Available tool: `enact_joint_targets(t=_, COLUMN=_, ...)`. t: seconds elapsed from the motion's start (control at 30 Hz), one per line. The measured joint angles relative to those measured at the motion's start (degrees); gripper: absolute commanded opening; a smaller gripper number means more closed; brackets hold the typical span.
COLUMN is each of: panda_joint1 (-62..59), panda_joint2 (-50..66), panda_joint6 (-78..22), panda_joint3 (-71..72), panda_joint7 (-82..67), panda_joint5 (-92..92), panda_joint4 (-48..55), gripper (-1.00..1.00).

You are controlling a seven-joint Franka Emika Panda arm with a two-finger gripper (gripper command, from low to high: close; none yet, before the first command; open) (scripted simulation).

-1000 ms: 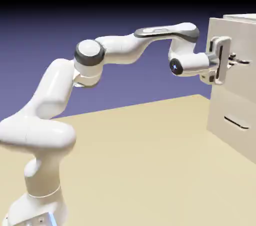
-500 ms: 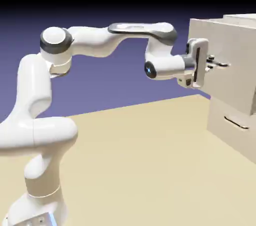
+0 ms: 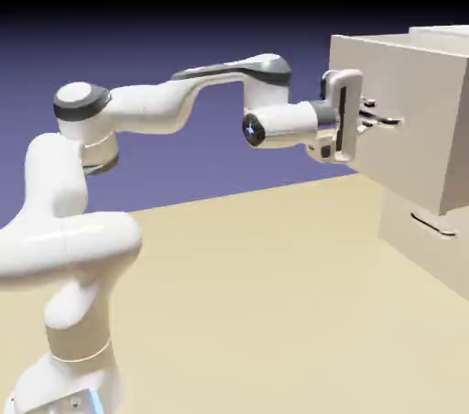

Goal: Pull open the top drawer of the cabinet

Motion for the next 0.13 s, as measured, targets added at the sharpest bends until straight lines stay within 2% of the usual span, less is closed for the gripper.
enact_joint_targets(t=0.03, panda_joint1=1.85, panda_joint2=0.07, panda_joint6=-0.30, panda_joint3=-0.69, panda_joint7=-0.24, panda_joint5=-0.18, panda_joint4=-2.08, gripper=-1.00)
enact_joint_targets(t=0.07, panda_joint1=2.53, panda_joint2=0.12, panda_joint6=-0.41, panda_joint3=-0.95, panda_joint7=-0.30, panda_joint5=-0.22, panda_joint4=-2.85, gripper=1.00)
enact_joint_targets(t=0.13, panda_joint1=2.53, panda_joint2=0.13, panda_joint6=-0.41, panda_joint3=-0.94, panda_joint7=-0.23, panda_joint5=-0.32, panda_joint4=-2.85, gripper=1.00)
